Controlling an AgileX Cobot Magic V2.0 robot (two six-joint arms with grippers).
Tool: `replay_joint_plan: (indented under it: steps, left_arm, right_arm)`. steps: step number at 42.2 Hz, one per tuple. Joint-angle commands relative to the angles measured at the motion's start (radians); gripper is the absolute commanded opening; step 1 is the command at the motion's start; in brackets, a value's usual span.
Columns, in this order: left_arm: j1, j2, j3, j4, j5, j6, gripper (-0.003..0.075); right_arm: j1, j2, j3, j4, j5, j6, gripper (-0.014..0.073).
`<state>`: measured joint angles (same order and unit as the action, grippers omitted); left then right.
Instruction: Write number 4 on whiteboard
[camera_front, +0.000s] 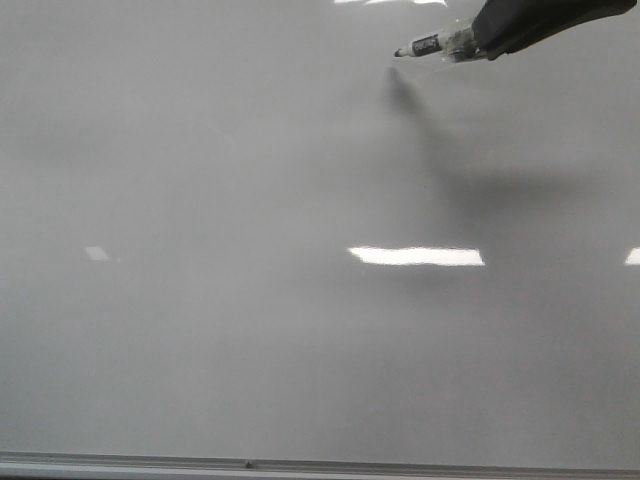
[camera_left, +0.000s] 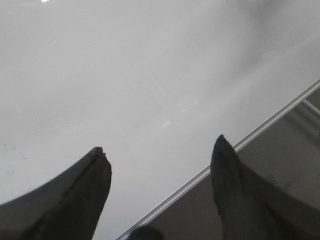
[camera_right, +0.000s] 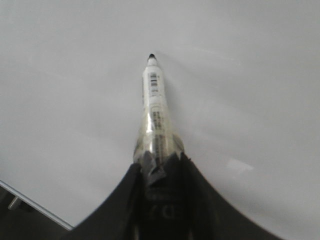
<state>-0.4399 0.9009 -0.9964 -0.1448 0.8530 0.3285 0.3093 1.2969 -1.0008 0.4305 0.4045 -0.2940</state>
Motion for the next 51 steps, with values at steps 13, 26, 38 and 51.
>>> replay_joint_plan:
  steps: [13,26,38,51]
  left_arm:
    - [0.002,-0.002,-0.025,-0.014,-0.072,-0.009,0.0428]
    - [0.002,-0.002,-0.025,-0.014,-0.066,-0.009,0.0428]
    - [0.002,-0.002,-0.025,-0.014,-0.066,-0.009,0.0428]
    - [0.002,-0.002,-0.025,-0.014,-0.066,-0.009,0.0428]
  right_arm:
    - [0.057,0.111,-0.062,0.002,0.06,-0.075,-0.0059]
    - [0.017,0.088,-0.062,-0.014,0.103,-0.073,-0.0059]
    - [-0.135,0.022,-0.06,-0.037,0.259,-0.075,-0.0059]
    - [-0.031,-0.056,-0.061,-0.036,0.181,-0.108,-0.0059]
